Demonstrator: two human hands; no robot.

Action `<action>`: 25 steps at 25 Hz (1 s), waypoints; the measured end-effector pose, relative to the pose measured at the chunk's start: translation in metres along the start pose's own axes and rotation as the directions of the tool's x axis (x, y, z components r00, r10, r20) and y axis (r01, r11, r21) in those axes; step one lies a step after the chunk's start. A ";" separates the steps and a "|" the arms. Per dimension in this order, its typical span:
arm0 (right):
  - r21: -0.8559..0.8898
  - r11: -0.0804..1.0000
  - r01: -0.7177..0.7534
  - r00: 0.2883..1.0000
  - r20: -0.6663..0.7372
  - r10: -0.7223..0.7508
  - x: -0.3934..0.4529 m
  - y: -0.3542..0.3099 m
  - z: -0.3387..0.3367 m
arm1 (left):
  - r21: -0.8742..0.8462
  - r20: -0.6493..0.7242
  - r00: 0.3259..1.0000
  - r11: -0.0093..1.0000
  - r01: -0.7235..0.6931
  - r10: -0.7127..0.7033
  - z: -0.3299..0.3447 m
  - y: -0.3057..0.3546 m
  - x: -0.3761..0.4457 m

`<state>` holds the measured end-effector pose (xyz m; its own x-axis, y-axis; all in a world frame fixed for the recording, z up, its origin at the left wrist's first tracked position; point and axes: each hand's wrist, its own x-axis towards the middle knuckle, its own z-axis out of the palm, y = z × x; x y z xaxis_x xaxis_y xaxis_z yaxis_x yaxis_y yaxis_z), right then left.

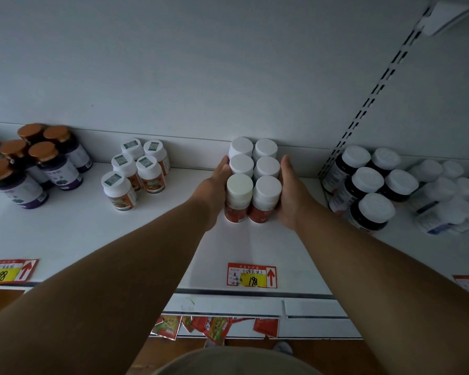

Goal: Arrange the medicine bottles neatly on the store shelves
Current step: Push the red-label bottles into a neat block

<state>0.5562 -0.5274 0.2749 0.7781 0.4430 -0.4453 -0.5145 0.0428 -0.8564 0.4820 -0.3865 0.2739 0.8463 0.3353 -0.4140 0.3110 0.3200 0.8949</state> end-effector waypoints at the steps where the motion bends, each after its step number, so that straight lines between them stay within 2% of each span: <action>1: -0.008 1.000 0.003 1.000 0.008 -0.003 0.000 0.000 0.000 | 0.008 0.013 1.000 1.000 -0.011 0.011 0.000 0.000 0.000; 5: -0.006 1.000 0.015 1.000 0.025 -0.015 -0.002 0.002 0.000 | 0.028 0.050 0.998 0.999 -0.030 0.029 -0.007 -0.003 -0.001; 7: -0.097 0.993 0.064 0.994 -0.084 -0.073 -0.006 0.005 -0.005 | 0.081 -0.007 0.999 0.996 -0.048 0.049 -0.011 -0.010 -0.006; 8: -0.192 0.977 0.095 0.977 -0.169 -0.128 -0.012 0.009 -0.009 | 0.193 -0.052 0.993 0.977 -0.096 0.107 -0.014 -0.015 -0.013; 9: -0.323 0.935 0.143 0.940 -0.252 -0.230 -0.021 0.015 -0.015 | 0.325 -0.070 0.982 0.934 -0.145 0.177 -0.019 -0.021 -0.021; 10: -0.466 0.860 0.209 0.891 -0.271 -0.364 -0.033 0.024 -0.022 | 0.463 -0.077 0.974 0.873 -0.156 0.215 -0.022 -0.026 -0.033; 11: -0.595 0.758 0.268 0.855 -0.216 -0.471 -0.047 0.035 -0.026 | 0.582 -0.063 0.970 0.799 -0.155 0.234 -0.025 -0.031 -0.044; 13: -0.758 0.574 0.312 0.854 -0.041 -0.519 -0.066 0.052 -0.029 | 0.718 -0.019 0.967 0.676 -0.163 0.254 -0.025 -0.037 -0.060; 14: -0.807 0.502 0.311 0.859 0.013 -0.512 -0.069 0.057 -0.028 | 0.742 -0.019 0.964 0.650 -0.165 0.266 -0.024 -0.038 -0.062; 16: -0.869 0.412 0.274 0.849 0.018 -0.527 -0.061 0.059 -0.026 | 0.761 -0.040 0.952 0.626 -0.168 0.304 -0.019 -0.038 -0.060; 22: -0.907 0.357 0.225 0.836 -0.008 -0.548 -0.052 0.054 -0.021 | 0.832 -0.065 0.925 0.533 -0.156 0.374 -0.020 -0.041 -0.047; 25: -0.896 0.387 0.217 0.835 -0.035 -0.549 -0.058 0.054 -0.020 | 0.805 -0.085 0.931 0.576 -0.145 0.354 -0.018 -0.041 -0.053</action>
<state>0.4905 -0.5683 0.2488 0.9448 0.3155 0.0889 0.2927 -0.6899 -0.6621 0.4162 -0.4013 0.2562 0.8613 0.5013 -0.0828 0.4043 -0.5774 0.7093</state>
